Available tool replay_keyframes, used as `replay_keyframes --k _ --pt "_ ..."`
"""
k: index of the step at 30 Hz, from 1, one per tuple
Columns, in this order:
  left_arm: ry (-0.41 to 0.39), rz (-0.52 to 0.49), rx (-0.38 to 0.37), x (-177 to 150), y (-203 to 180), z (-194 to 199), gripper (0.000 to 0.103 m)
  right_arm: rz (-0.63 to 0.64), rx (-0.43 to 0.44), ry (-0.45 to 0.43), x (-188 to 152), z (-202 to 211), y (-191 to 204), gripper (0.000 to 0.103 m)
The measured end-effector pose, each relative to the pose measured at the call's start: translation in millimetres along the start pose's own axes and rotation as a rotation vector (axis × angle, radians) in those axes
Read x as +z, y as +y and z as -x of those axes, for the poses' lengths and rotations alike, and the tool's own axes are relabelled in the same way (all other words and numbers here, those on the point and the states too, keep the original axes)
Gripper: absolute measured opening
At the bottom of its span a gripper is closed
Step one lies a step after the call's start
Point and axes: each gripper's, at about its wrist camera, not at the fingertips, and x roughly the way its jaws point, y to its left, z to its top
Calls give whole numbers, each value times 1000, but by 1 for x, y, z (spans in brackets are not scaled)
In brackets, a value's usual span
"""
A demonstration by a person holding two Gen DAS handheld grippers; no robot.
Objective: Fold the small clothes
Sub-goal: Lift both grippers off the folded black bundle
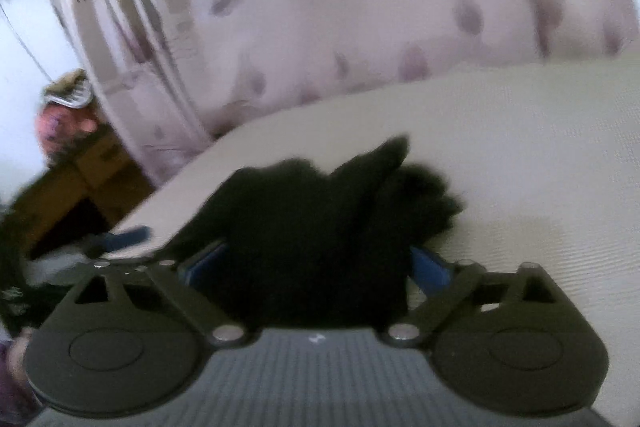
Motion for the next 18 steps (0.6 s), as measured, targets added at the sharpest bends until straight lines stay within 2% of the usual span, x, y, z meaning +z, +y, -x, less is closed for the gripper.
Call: replay_keyframes --k 4,7,9,12,15,18 --pt "-32 -10 51 6 -6 16 103 -6 -148 -157 -11 32 12 98" --pt "-71 14 52 10 -8 31 103 21 -154 -277 -23 53 21 102" --pt "-79 28 47 14 -9 38 103 70 -193 -298 -26 61 30 102" --pt "-100 49 67 19 -8 47 103 111 -177 -273 -27 69 41 102" --pt "-90 31 76 25 -10 52 103 143 -197 -305 -29 76 53 102" --pt "-125 8 95 27 -12 60 103 153 -205 -330 -31 82 59 103"
